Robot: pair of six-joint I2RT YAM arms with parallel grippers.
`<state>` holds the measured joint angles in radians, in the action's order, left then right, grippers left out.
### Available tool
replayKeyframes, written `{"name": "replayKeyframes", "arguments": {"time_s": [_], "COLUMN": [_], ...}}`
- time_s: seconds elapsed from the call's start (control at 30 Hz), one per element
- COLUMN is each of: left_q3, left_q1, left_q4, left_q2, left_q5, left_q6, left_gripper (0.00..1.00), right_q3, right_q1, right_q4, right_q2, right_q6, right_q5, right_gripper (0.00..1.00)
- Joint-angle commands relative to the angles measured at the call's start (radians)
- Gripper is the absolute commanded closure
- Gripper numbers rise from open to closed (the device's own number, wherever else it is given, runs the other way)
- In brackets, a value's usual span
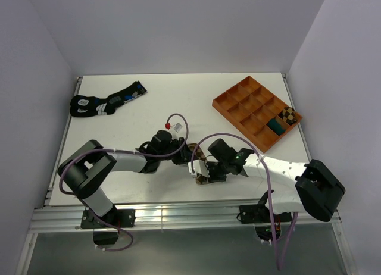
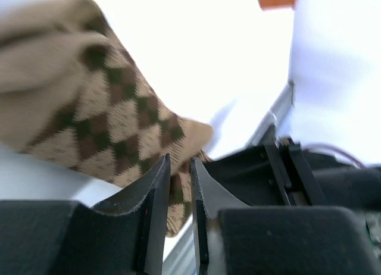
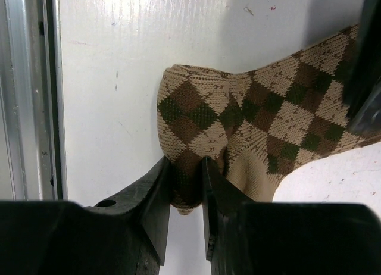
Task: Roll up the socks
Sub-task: Roll the sock at the center of the board.
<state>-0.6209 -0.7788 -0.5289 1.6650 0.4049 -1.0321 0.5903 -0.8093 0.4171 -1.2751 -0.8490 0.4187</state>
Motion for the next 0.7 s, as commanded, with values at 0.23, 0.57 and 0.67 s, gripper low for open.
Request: {"name": "replayKeyframes", "arguments": {"time_s": [0.23, 0.57, 0.67], "left_q3": [-0.056, -0.215, -0.214], "left_q1": [0.000, 0.004, 0.006], "left_q4": [0.179, 0.254, 0.265], "left_q2": [0.022, 0.188, 0.185], "left_q5": [-0.230, -0.212, -0.218], "left_q6": [0.096, 0.152, 0.138], "left_gripper": [0.78, 0.81, 0.82], "right_q3": [0.022, 0.160, 0.196], "right_q1": [-0.005, -0.004, 0.016], "right_q4": [0.181, 0.345, 0.362], "right_q2": [-0.041, -0.191, -0.254], "right_q6": [0.025, -0.038, -0.042], "right_q5": [-0.011, 0.118, 0.140], "right_gripper": [0.80, 0.81, 0.81]}}
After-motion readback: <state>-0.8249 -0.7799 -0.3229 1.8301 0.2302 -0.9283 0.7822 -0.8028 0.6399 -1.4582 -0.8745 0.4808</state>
